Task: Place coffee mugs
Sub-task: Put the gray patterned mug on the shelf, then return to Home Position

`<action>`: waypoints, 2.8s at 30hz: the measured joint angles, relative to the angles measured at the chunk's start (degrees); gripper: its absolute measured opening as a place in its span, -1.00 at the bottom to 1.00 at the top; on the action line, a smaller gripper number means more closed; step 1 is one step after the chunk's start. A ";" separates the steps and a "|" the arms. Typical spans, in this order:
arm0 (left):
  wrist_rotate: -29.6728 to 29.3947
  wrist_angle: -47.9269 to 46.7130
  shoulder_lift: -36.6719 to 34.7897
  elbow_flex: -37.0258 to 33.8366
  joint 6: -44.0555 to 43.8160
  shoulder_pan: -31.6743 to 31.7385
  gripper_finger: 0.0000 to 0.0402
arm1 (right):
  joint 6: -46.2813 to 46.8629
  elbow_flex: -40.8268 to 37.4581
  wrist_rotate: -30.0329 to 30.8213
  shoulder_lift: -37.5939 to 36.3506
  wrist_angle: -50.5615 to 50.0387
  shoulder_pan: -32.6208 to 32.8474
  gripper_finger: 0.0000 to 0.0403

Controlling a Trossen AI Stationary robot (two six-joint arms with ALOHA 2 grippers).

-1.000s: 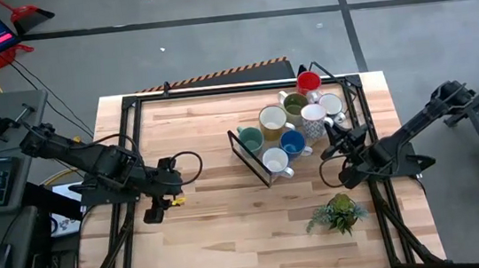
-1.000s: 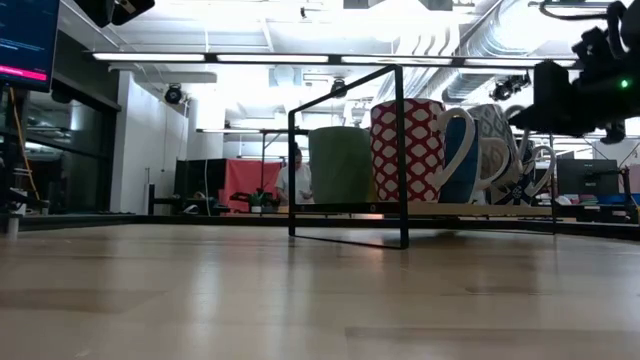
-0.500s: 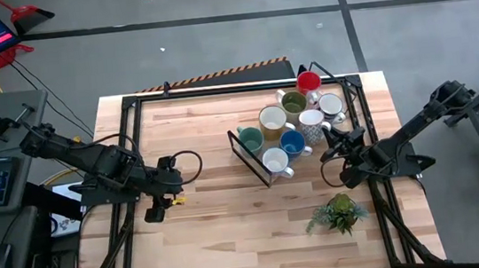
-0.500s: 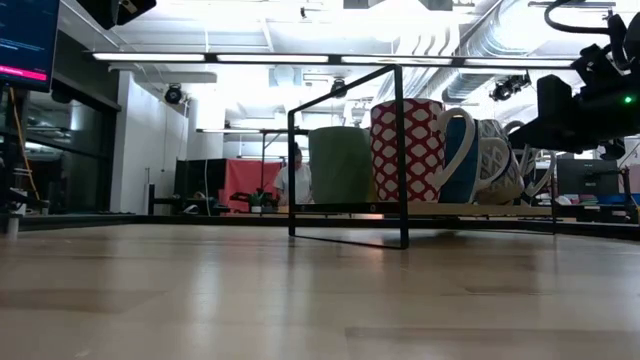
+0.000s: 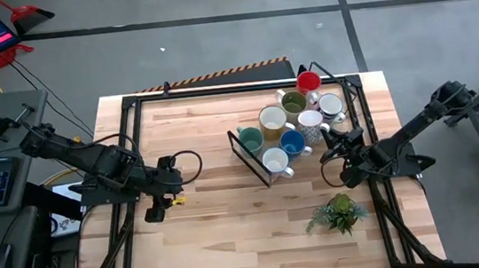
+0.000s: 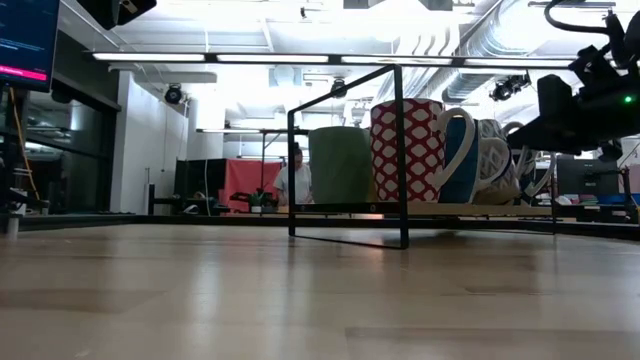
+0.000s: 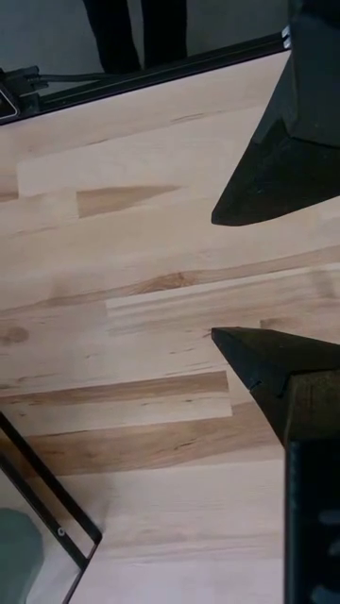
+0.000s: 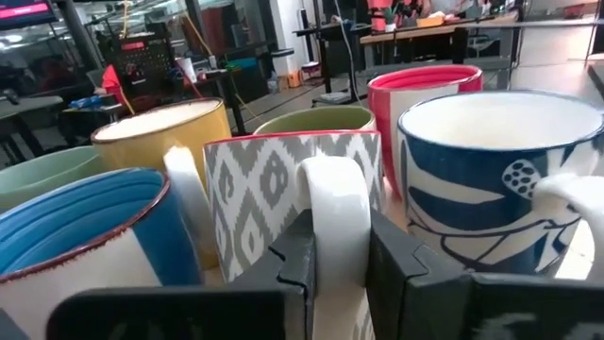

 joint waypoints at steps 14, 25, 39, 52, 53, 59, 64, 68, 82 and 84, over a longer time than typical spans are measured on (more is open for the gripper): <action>0.04 0.00 0.00 0.00 -0.05 0.00 -0.12 | 0.16 -0.02 -5.66 0.11 -0.14 0.02 -0.73; 0.07 -0.01 0.00 0.00 -0.05 0.00 -0.12 | 2.36 -0.07 -7.95 0.09 -1.63 0.02 -0.71; 0.07 0.00 0.00 0.00 -0.05 0.00 -0.12 | 3.56 -0.07 -9.63 0.07 -2.26 0.02 -0.70; 0.63 0.00 -0.02 0.00 -0.05 0.00 -0.12 | 2.30 -0.07 -11.59 -0.09 -2.90 0.02 -0.70; 0.63 0.00 -0.02 0.00 -0.06 -0.02 -0.12 | 2.45 -0.07 -11.76 -0.09 -3.06 0.02 -0.70; 0.61 0.00 -0.02 0.00 -0.07 -0.01 -0.12 | 2.24 -0.07 -12.01 -0.09 -3.13 0.02 -0.70; 0.61 -0.01 -0.02 0.00 -0.05 -0.02 -0.12 | 1.11 -0.07 -12.05 -0.09 -3.11 0.02 -0.70; 0.59 -0.02 -0.02 0.00 -0.03 -0.02 -0.12 | 1.38 -0.07 -12.05 -0.09 -3.13 0.00 -0.70; 0.50 -0.01 -0.02 0.00 -0.05 -0.01 -0.12 | 1.48 -0.07 -13.29 -0.07 -3.13 0.00 -0.20; 0.50 -0.01 -0.02 0.00 -0.05 -0.01 -0.12 | 1.27 -0.07 -13.65 -0.08 -3.15 0.00 -0.12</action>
